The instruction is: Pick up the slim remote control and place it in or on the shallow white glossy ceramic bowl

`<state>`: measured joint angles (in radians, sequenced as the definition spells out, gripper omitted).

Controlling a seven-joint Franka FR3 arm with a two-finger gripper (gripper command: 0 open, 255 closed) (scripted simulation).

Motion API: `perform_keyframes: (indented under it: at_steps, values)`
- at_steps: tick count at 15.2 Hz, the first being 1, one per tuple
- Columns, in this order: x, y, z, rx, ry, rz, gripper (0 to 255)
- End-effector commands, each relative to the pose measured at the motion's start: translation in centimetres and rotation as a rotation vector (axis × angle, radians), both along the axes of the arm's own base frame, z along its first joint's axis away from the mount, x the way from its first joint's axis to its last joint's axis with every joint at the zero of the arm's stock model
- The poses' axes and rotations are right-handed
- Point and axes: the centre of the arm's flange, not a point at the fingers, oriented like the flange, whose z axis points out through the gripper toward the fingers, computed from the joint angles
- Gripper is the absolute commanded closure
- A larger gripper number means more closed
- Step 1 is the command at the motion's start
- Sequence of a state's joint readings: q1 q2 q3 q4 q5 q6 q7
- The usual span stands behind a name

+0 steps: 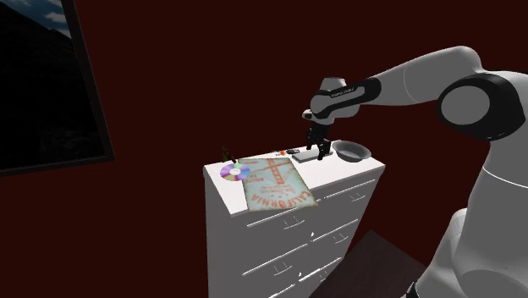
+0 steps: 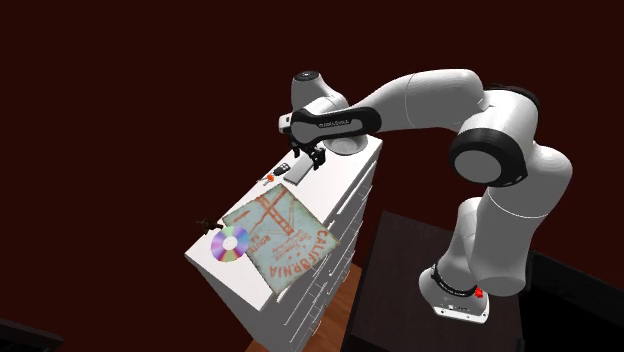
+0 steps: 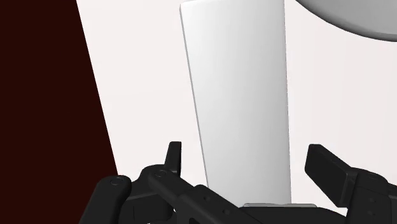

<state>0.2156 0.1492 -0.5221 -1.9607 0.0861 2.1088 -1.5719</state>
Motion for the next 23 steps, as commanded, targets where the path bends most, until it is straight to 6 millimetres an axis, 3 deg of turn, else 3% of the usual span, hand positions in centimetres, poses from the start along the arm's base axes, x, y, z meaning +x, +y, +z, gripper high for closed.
perform_keyframes:
  at_steps: [1,2,11,23]
  values:
    - [0.0,0.0,0.0,0.000,0.000,0.000,0]
    - [0.0,0.0,0.0,0.000,0.000,0.000,255]
    - [0.0,0.0,0.0,0.000,0.000,0.000,255]
    - [0.0,0.0,6.3,0.000,0.000,0.000,255]
